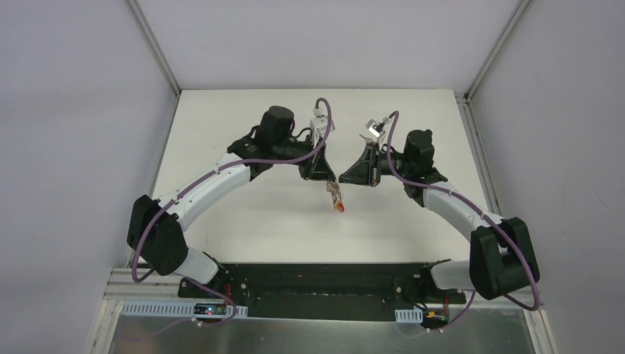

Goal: Put the keys on the keyring
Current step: Insert the key onto the keyring, then adjust the key on the keyring.

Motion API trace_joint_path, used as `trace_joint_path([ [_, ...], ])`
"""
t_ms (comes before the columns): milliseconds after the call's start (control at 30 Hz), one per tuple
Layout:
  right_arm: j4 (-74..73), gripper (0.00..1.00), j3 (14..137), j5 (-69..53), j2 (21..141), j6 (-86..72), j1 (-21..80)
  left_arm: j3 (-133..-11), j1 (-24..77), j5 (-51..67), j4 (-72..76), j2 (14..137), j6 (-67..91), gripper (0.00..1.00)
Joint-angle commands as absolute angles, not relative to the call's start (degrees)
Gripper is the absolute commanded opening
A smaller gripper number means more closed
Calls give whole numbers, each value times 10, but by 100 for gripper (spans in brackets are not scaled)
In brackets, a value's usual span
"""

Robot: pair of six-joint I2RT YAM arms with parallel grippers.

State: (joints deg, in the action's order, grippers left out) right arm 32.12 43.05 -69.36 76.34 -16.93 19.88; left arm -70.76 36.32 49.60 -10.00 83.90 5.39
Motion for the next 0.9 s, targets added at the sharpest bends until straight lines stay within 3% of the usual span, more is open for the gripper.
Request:
trace_joint_path([
  [0,370,0,426,-697,743,-164,196,-731,363,524,-110,846,60,0],
  [100,324,1,434,-700,737,-109,195,-798,375,471,-256,864,-14,0],
  [200,186,13,468,-697,729,19,199,-882,395,436,-406,900,-106,0],
  [433,53,39,509,-693,716,150,221,-909,429,418,-469,915,-154,0],
  [867,37,39,487,-729,706,188,254,-905,433,456,-432,915,-119,0],
])
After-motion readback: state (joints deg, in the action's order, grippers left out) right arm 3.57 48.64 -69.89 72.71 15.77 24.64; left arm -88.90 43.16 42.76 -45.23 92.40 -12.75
